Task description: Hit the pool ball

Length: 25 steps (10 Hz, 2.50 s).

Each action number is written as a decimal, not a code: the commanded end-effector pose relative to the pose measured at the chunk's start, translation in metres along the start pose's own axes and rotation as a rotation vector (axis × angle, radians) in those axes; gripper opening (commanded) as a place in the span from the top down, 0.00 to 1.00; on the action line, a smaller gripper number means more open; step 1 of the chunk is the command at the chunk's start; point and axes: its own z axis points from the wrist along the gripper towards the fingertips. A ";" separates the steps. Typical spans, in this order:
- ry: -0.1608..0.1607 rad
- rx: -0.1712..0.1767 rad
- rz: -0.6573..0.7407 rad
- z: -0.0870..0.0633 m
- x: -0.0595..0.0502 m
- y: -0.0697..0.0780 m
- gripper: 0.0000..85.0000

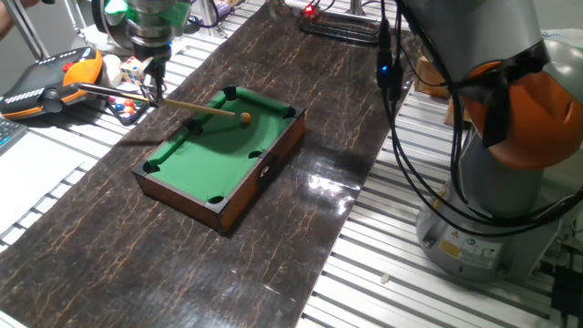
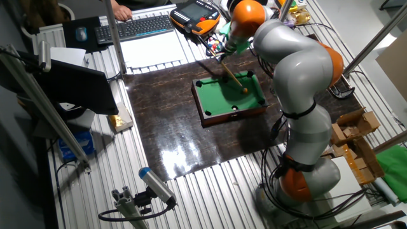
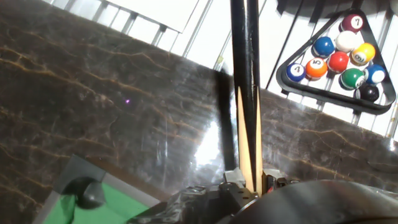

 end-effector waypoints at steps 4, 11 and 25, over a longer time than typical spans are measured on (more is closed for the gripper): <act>0.062 -0.054 0.004 0.001 0.030 0.000 0.97; 0.160 -0.083 0.014 -0.009 0.027 0.032 0.97; 0.194 -0.066 -0.003 0.020 0.074 0.044 0.96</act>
